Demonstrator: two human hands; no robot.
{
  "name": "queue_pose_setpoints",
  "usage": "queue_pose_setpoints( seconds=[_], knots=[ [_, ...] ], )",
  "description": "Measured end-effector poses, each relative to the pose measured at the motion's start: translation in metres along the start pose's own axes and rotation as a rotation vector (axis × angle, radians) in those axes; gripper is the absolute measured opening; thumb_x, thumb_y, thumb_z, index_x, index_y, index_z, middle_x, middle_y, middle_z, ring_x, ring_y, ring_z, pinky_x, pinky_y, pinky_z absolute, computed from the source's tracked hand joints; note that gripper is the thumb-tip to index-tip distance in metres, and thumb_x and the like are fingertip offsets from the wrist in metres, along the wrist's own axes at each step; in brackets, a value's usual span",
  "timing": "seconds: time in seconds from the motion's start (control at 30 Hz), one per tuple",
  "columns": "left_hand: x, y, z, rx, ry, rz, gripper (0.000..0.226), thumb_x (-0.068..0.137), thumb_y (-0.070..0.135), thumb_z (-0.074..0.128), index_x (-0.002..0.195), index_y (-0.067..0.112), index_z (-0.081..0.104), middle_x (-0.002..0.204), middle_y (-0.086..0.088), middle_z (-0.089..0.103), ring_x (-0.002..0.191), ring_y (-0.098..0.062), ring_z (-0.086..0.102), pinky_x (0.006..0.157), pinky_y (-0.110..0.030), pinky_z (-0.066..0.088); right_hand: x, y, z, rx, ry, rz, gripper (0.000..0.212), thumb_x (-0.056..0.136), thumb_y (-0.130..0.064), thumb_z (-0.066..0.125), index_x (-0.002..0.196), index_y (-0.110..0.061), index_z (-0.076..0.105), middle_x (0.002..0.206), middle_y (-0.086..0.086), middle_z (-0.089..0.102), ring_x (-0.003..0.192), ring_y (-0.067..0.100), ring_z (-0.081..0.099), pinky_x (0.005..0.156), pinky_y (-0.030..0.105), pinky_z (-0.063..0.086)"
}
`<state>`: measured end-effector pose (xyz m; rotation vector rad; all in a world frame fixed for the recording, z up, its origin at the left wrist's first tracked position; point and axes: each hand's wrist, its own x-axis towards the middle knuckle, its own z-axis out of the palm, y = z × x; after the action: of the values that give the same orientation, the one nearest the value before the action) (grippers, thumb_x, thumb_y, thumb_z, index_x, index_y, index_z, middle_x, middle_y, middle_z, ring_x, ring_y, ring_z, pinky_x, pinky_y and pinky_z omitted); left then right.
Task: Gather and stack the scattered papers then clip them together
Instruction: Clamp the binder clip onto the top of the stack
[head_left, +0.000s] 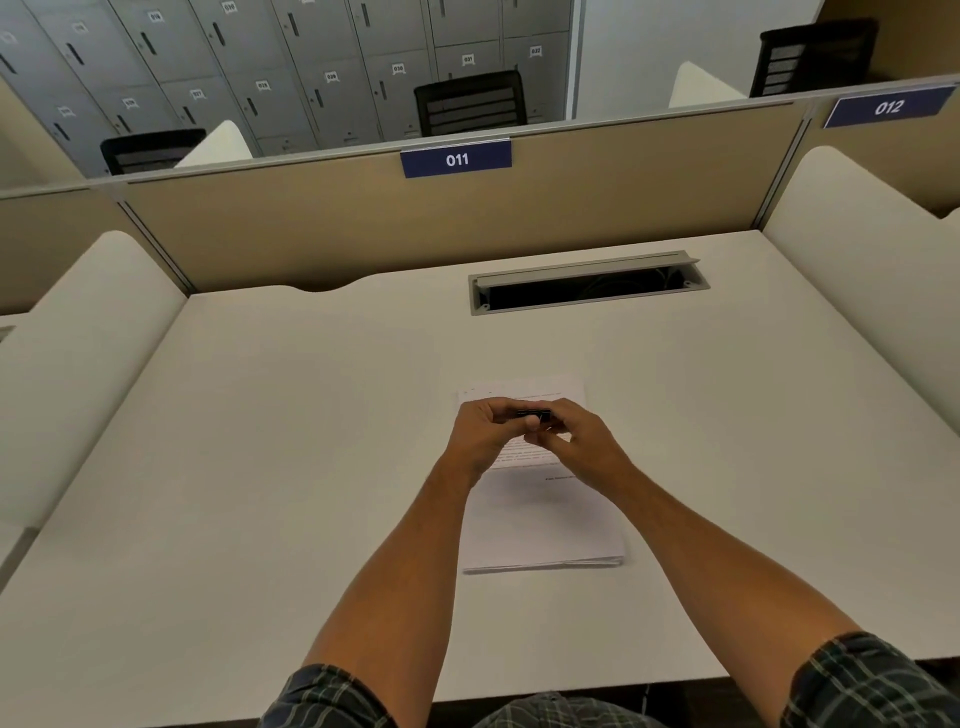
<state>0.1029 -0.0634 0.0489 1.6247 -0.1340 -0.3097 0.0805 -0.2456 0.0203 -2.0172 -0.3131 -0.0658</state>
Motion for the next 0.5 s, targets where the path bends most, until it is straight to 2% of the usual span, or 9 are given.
queue_pose_setpoints(
  seconds=[0.1, 0.17, 0.27, 0.4, 0.5],
  knots=[
    [0.002, 0.001, 0.001, 0.131, 0.040, 0.059, 0.027, 0.081, 0.004, 0.084, 0.106, 0.014, 0.082, 0.097, -0.001, 0.081, 0.095, -0.014, 0.077, 0.086, -0.026, 0.061, 0.003, 0.002, 0.000, -0.094, 0.028, -0.050, 0.037, 0.097, -0.013, 0.071, 0.134, -0.016, 0.067, 0.118, -0.003, 0.069, 0.105, 0.006, 0.064, 0.090, 0.013, 0.049],
    [0.004, 0.000, 0.002, 0.244, 0.092, 0.108, 0.027, 0.076, 0.011, 0.090, 0.101, 0.018, 0.083, 0.091, 0.005, 0.080, 0.086, -0.007, 0.076, 0.081, -0.021, 0.060, 0.004, 0.004, 0.001, -0.168, 0.057, -0.084, 0.034, 0.097, -0.009, 0.070, 0.130, -0.010, 0.068, 0.115, 0.002, 0.070, 0.099, 0.010, 0.064, 0.086, 0.013, 0.048],
    [0.005, -0.003, 0.001, 0.276, 0.147, 0.139, 0.027, 0.069, 0.018, 0.096, 0.092, 0.023, 0.083, 0.086, 0.011, 0.078, 0.073, -0.002, 0.072, 0.070, -0.014, 0.056, 0.003, 0.010, 0.001, -0.223, 0.097, -0.123, 0.022, 0.095, -0.005, 0.072, 0.116, -0.004, 0.072, 0.101, 0.006, 0.071, 0.087, 0.022, 0.064, 0.077, 0.023, 0.050],
    [0.005, -0.007, 0.000, 0.319, 0.128, 0.159, 0.028, 0.069, 0.016, 0.094, 0.096, 0.020, 0.085, 0.084, 0.008, 0.080, 0.079, -0.004, 0.075, 0.073, -0.015, 0.057, 0.001, 0.011, 0.002, -0.195, 0.085, -0.137, 0.031, 0.093, -0.008, 0.075, 0.124, -0.008, 0.070, 0.107, 0.001, 0.070, 0.092, 0.012, 0.064, 0.082, 0.013, 0.050],
    [0.005, -0.007, 0.001, 0.350, 0.130, 0.150, 0.027, 0.068, 0.019, 0.095, 0.093, 0.022, 0.084, 0.079, 0.013, 0.079, 0.076, -0.001, 0.073, 0.070, -0.012, 0.055, 0.002, 0.015, 0.003, -0.219, 0.083, -0.114, 0.022, 0.093, -0.008, 0.075, 0.115, -0.007, 0.073, 0.098, 0.002, 0.070, 0.084, 0.015, 0.063, 0.074, 0.020, 0.049]
  ],
)
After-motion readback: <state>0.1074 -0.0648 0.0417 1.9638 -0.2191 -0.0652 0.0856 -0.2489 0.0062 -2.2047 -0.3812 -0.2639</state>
